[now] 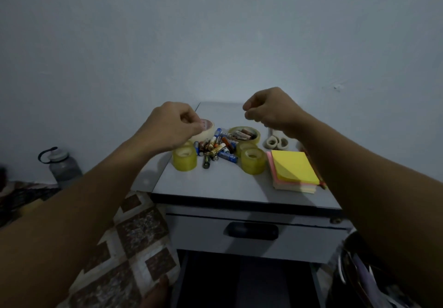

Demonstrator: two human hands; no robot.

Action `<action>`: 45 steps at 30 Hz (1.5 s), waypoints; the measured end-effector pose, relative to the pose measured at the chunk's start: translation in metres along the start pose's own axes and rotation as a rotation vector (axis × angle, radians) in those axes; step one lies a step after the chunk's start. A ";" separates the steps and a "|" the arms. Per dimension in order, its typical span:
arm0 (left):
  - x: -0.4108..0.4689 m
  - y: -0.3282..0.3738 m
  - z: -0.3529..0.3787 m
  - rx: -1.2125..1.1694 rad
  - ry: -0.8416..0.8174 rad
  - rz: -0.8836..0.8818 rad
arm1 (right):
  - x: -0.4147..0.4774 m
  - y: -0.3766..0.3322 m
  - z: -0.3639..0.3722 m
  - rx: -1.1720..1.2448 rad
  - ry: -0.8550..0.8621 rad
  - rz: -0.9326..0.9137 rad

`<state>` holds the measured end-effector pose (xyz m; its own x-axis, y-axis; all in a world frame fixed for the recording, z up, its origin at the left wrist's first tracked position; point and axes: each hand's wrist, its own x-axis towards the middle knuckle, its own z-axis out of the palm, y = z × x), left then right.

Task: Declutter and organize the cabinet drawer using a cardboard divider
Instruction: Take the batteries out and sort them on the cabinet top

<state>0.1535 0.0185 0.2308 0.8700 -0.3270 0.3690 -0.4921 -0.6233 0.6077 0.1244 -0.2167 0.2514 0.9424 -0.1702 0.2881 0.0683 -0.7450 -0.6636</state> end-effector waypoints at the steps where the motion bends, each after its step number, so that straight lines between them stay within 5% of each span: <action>1: -0.008 0.004 -0.006 -0.028 -0.006 0.016 | -0.010 -0.004 -0.005 0.025 0.018 -0.014; 10: -0.092 0.022 -0.026 -0.169 -0.045 0.063 | -0.128 -0.007 -0.023 0.256 0.092 -0.013; 16: -0.165 0.002 0.012 -0.248 -0.231 -0.001 | -0.226 0.020 0.018 0.343 0.044 0.104; 25: -0.287 -0.056 0.112 -0.002 -0.961 -0.204 | -0.356 0.089 0.130 0.196 -0.417 0.358; 29: -0.311 -0.073 0.129 0.161 -1.133 -0.240 | -0.381 0.098 0.147 0.144 -0.704 0.455; 34: -0.326 -0.078 0.131 0.240 -1.130 -0.227 | -0.390 0.103 0.150 0.006 -0.826 0.489; 45: -0.315 -0.091 0.135 0.078 -1.040 -0.191 | -0.389 0.121 0.150 -0.057 -0.719 0.465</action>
<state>-0.0719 0.0823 -0.0356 0.5495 -0.6425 -0.5341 -0.3730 -0.7607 0.5313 -0.1846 -0.1433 -0.0445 0.8505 -0.0307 -0.5251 -0.3749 -0.7355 -0.5643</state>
